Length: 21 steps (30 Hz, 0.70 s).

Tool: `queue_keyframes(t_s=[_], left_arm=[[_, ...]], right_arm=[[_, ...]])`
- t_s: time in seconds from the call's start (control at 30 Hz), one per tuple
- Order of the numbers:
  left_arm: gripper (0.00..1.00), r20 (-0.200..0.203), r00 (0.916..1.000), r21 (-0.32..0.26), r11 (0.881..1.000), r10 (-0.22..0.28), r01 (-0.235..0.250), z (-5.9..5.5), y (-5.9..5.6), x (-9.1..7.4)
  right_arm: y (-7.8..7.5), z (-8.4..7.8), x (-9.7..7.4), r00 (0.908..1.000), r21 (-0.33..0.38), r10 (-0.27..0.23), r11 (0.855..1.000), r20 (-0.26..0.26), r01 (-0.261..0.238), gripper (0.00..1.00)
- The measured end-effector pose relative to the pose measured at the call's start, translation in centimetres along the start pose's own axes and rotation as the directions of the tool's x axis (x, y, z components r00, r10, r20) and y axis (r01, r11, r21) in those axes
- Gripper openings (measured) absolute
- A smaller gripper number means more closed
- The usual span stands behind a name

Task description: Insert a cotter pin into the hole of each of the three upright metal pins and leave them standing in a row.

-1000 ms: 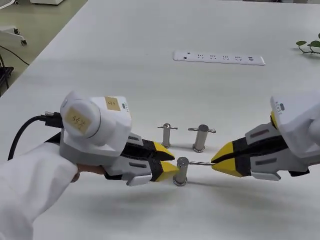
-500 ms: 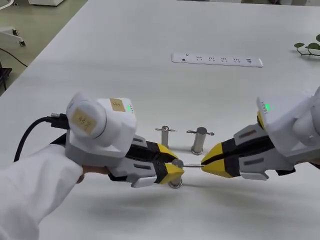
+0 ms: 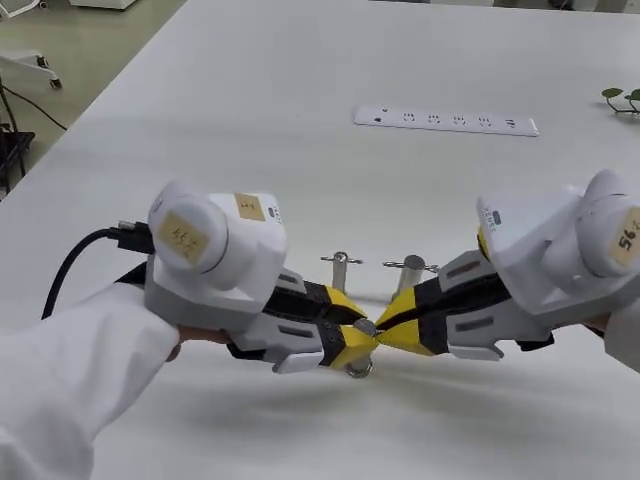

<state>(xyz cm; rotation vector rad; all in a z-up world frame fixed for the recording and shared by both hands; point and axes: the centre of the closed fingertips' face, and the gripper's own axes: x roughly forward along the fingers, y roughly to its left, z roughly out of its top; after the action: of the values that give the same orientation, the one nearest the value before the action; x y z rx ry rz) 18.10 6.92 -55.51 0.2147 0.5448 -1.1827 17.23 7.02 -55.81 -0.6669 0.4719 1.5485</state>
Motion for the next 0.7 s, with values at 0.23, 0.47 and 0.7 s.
queue_keyframes(t_s=[0.23,0.47,0.7], left_arm=[[0.21,0.024,0.9997,0.021,1.0,0.005,-0.005,0.6,-0.1,-0.1],[0.49,0.046,0.9975,0.024,0.998,0.054,-0.055,0.5,0.5,-1.2],[0.78,0.074,0.9958,-0.008,0.999,0.053,-0.053,0.6,-0.8,-2.7]], right_arm=[[-0.5,-0.1,0.1,0.9995,0.032,-0.033,0.999,-0.005,0.033,0.0],[0.0,0.5,0.2,0.9995,0.069,-0.021,0.997,0.025,0.02,0.08],[0.4,0.9,1.4,0.9996,0.09,-0.002,0.996,0.029,-0.001,0.13]])
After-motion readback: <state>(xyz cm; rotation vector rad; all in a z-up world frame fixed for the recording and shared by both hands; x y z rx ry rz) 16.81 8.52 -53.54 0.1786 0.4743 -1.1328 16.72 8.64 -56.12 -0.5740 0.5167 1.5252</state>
